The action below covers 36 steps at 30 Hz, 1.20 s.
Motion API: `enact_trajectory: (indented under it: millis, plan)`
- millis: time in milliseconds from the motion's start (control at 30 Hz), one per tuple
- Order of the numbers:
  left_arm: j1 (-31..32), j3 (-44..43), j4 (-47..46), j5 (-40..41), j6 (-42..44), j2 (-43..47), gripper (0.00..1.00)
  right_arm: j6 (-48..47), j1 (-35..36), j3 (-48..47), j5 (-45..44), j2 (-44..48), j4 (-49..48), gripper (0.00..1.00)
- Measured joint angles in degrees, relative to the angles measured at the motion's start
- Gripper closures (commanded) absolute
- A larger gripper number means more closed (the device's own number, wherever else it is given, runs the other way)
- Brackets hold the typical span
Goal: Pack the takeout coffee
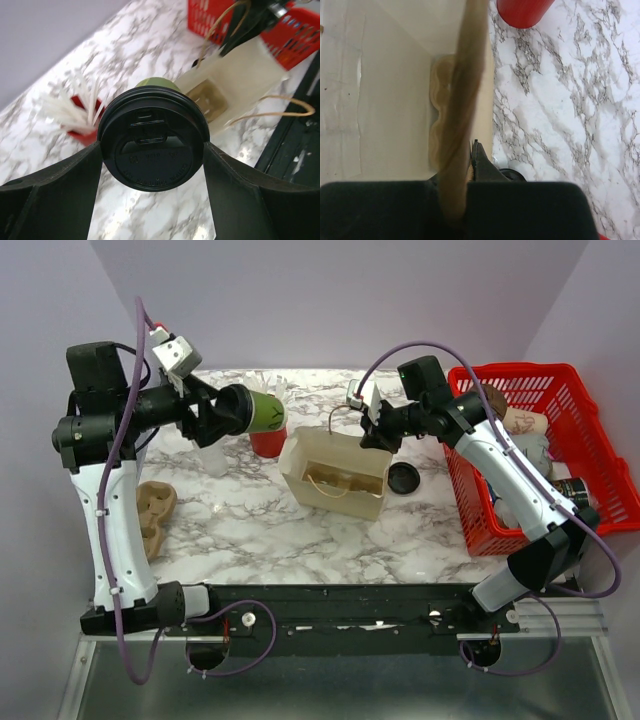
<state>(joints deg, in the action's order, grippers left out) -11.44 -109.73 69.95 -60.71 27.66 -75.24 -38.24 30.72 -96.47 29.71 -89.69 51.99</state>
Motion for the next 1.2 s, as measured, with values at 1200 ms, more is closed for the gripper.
enact_trajectory:
  millis: [1200]
  plan:
    - [33.0, -0.2, 6.3, 11.1, 28.9, -11.5, 1.00, 2.4, -0.8, -8.1, 2.5, -5.3, 7.6, 0.69]
